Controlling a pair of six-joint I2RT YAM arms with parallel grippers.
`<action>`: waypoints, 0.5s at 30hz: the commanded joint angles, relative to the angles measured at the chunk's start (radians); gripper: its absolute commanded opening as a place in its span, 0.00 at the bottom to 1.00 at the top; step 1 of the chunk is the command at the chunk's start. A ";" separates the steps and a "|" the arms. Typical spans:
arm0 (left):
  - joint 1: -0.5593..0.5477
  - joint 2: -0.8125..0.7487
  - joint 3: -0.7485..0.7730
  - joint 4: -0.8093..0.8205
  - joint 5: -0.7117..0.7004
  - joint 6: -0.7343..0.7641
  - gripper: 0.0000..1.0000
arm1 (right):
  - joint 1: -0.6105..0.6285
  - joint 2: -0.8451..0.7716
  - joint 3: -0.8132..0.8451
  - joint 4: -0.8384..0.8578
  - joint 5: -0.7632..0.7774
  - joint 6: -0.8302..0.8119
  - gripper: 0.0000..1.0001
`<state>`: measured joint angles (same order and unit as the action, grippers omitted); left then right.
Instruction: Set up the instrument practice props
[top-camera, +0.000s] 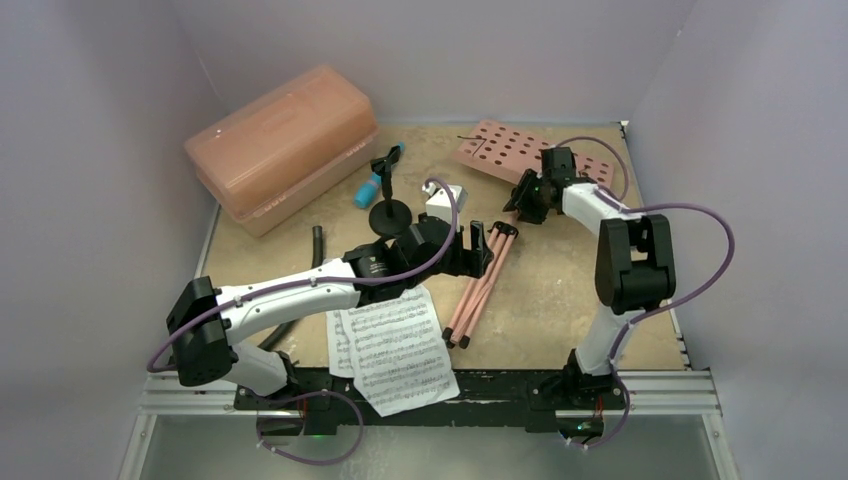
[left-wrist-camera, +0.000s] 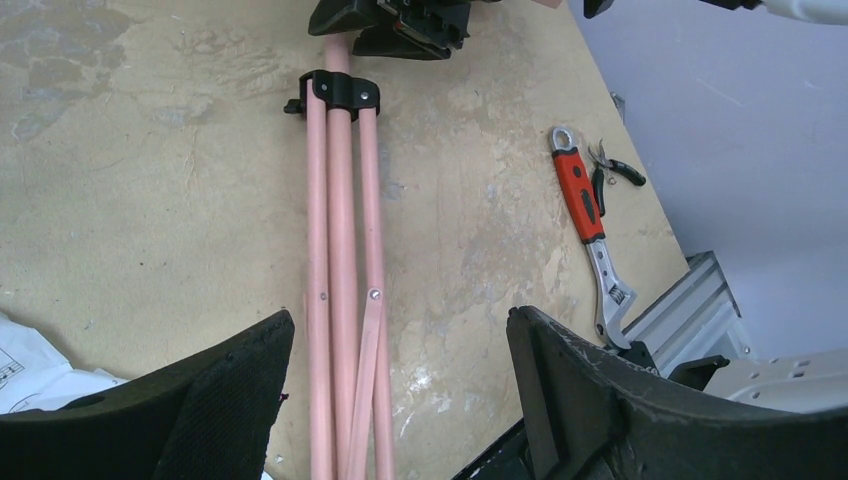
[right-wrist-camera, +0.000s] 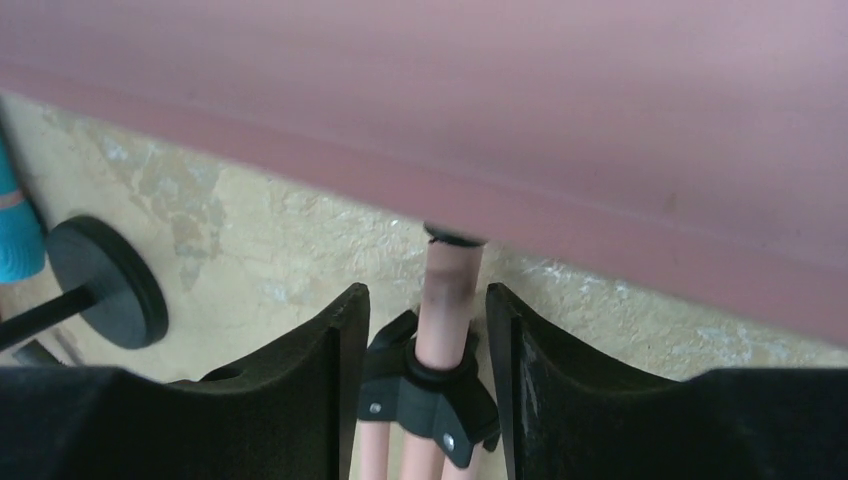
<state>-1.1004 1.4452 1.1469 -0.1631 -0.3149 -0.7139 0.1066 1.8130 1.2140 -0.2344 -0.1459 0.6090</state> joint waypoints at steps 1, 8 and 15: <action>-0.001 -0.005 -0.004 0.043 -0.013 0.006 0.78 | 0.007 0.060 0.052 0.001 0.059 0.024 0.49; -0.001 -0.003 -0.007 0.049 -0.018 0.018 0.77 | 0.011 0.121 0.065 0.018 0.045 0.031 0.48; 0.000 0.011 -0.013 0.057 -0.001 0.028 0.77 | 0.013 0.128 0.068 0.038 0.020 0.012 0.06</action>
<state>-1.1000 1.4464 1.1469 -0.1493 -0.3187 -0.7124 0.1173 1.9373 1.2560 -0.2245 -0.1177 0.6312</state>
